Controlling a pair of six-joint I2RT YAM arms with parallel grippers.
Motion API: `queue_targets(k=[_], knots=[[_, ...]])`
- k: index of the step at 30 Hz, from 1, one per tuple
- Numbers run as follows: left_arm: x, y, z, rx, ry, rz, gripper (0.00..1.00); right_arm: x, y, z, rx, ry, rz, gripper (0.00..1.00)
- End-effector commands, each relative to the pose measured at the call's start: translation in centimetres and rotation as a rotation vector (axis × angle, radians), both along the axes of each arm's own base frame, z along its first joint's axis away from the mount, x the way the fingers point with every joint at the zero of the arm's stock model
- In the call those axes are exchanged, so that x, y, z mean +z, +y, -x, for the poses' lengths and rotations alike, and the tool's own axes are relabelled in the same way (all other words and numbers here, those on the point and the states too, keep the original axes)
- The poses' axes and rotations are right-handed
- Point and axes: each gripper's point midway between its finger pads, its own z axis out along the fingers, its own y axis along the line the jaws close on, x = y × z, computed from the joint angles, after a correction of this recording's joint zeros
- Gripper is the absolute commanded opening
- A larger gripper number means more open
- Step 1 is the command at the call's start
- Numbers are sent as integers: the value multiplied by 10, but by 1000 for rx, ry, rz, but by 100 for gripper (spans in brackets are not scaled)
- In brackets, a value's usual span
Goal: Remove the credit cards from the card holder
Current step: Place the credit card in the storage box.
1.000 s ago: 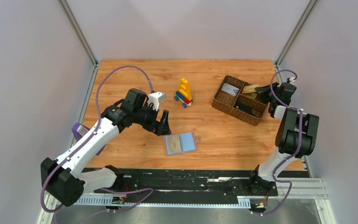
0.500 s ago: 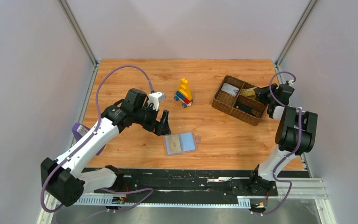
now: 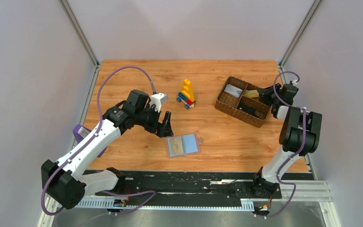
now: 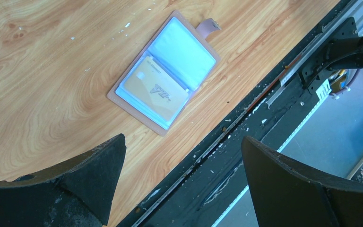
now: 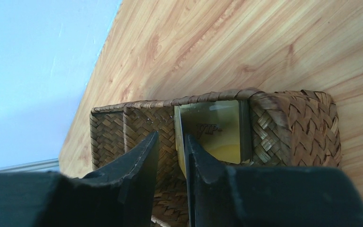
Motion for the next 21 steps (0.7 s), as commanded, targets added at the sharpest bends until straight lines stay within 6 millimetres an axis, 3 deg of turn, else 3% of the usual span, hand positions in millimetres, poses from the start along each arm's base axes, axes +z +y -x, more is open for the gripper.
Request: queue_targets(k=[1,12,21], knots=[[3,0,-2,-19,-33,-3,100,-4,-1,-5,28,36,43,29],[2,11,-11,49,-63,-55,100,3,-13,-9,41,133,139,33],[8,55,-36,300,-148,-183,100,7,-12,-9,69,194,151,37]])
